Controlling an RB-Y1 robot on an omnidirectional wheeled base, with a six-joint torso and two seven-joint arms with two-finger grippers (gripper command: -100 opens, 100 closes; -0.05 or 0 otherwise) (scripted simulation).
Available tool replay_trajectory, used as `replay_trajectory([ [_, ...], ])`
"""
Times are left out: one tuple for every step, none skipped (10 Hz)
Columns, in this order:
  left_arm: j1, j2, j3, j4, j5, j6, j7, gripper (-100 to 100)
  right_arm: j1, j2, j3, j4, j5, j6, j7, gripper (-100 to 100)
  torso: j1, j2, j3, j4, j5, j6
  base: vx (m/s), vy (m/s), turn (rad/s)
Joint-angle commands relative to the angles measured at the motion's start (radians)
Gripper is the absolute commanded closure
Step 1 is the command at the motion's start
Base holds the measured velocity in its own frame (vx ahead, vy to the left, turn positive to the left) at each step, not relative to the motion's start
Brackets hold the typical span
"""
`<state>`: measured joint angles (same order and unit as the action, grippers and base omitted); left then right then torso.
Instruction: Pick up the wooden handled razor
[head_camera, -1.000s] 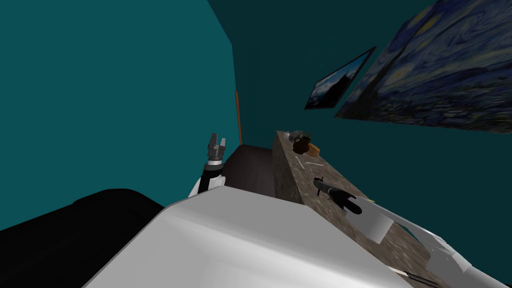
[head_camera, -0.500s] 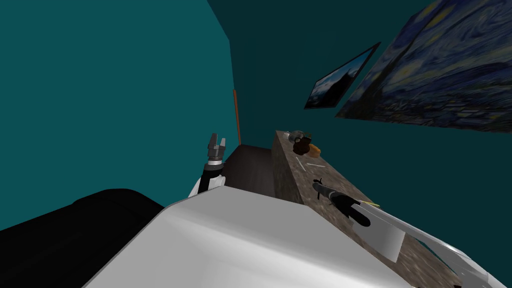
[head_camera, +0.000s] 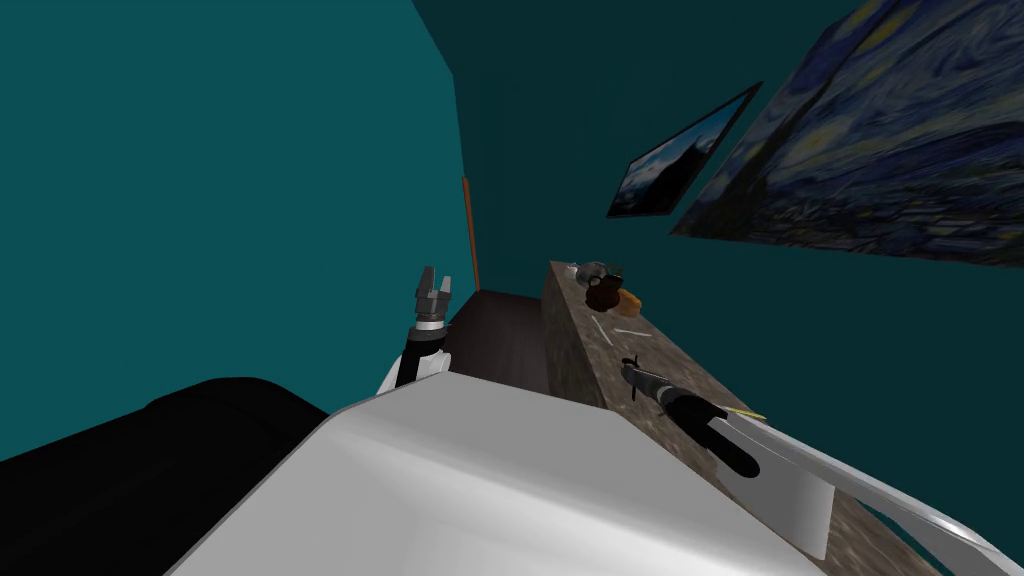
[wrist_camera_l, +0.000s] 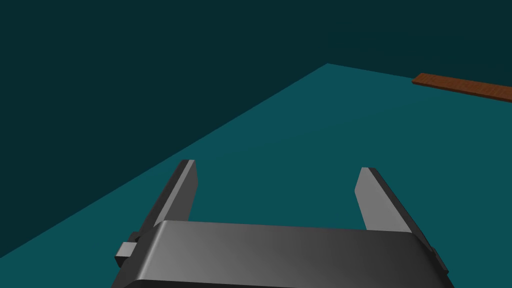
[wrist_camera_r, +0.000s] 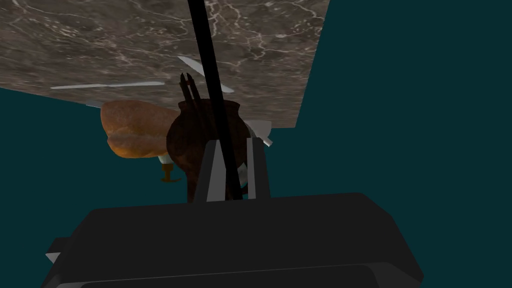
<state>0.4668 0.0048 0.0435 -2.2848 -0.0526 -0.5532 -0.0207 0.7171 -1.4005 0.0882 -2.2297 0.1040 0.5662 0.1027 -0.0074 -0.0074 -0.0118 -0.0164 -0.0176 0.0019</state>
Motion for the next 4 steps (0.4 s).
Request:
replay_trajectory([
  [0.0,0.0,0.0,0.0,0.0,0.0,0.0,0,0.05,0.002,-0.004,-0.018,0.006,-0.002,-0.005,100,0.0,0.0,0.0,0.0,0.0,0.0,0.002,-0.003,0.012],
  [0.0,0.0,0.0,0.0,0.0,0.0,0.0,0,0.062,0.002,-0.004,-0.018,0.006,-0.002,-0.005,100,-0.001,0.003,0.001,0.0,-0.001,0.001,-0.01,0.0,-0.01],
  [0.0,0.0,0.0,0.0,0.0,0.0,0.0,0,0.054,0.001,-0.007,-0.018,0.007,-0.003,-0.004,100,-0.002,0.004,0.002,0.001,-0.001,0.001,-0.007,0.0,-0.01],
  [0.0,0.0,0.0,0.0,0.0,0.0,0.0,0,0.058,0.001,-0.008,-0.019,0.007,-0.003,-0.005,0,-0.002,0.004,0.002,0.001,-0.001,0.001,0.0,0.0,0.0],
])
